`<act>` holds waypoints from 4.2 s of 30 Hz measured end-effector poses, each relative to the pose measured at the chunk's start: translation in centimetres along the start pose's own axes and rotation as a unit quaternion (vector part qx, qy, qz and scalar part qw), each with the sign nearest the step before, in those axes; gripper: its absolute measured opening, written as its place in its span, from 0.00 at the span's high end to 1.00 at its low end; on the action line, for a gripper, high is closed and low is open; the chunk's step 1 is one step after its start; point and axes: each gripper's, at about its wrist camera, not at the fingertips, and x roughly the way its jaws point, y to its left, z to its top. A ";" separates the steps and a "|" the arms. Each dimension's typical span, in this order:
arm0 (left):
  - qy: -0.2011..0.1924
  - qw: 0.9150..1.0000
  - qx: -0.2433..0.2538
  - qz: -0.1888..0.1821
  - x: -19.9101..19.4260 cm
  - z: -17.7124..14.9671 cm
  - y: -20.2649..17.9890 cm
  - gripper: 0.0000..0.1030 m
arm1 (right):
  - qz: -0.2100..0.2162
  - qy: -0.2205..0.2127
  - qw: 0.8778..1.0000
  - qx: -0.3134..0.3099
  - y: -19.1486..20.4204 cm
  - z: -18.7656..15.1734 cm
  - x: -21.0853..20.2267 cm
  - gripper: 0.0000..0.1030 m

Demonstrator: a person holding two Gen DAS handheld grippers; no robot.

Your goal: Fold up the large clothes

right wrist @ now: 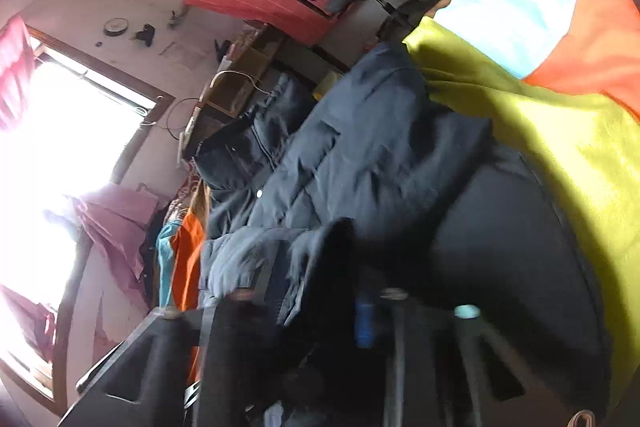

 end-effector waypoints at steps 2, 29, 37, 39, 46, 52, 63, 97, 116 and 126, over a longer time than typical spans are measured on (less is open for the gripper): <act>-0.006 1.000 0.002 -0.006 -1.4 -0.8 -0.4 0.49 | -0.008 -0.006 1.000 -0.027 0.7 -0.1 -0.3 0.92; -0.039 0.967 -0.173 0.182 -4.5 -0.6 13.9 0.39 | -0.199 -0.112 0.912 -0.340 8.8 -2.6 0.2 0.37; -0.017 0.968 -0.155 0.197 -2.4 -2.4 14.3 0.28 | -0.221 0.023 0.909 -0.354 6.8 -4.5 7.9 0.59; -0.011 0.967 -0.142 0.213 -1.9 -2.5 14.0 0.27 | -0.216 0.031 0.916 -0.336 5.7 -4.5 8.7 0.59; -0.009 0.964 -0.124 0.236 -0.7 -3.1 13.7 0.26 | -0.218 0.016 0.914 -0.343 4.8 -5.4 9.7 0.59; -0.024 0.966 -0.132 0.222 -1.0 -3.5 14.2 0.24 | -0.212 0.007 0.917 -0.338 3.9 -5.5 9.9 0.59; -0.049 0.960 -0.235 0.141 -8.6 -7.2 13.4 0.19 | -0.185 -0.005 0.926 -0.330 4.8 -6.2 7.3 0.17; 0.120 0.972 -0.164 0.114 -14.0 -3.3 11.3 0.19 | -0.270 0.198 0.925 -0.177 10.1 -8.7 -1.0 0.04; -0.057 0.969 -0.129 0.204 -3.0 21.9 23.6 0.19 | -0.161 0.112 0.963 -0.184 10.2 13.7 16.5 0.04; -0.029 0.963 -0.135 0.233 2.7 24.5 28.4 0.69 | -0.118 0.044 0.989 -0.078 7.0 22.8 26.2 0.08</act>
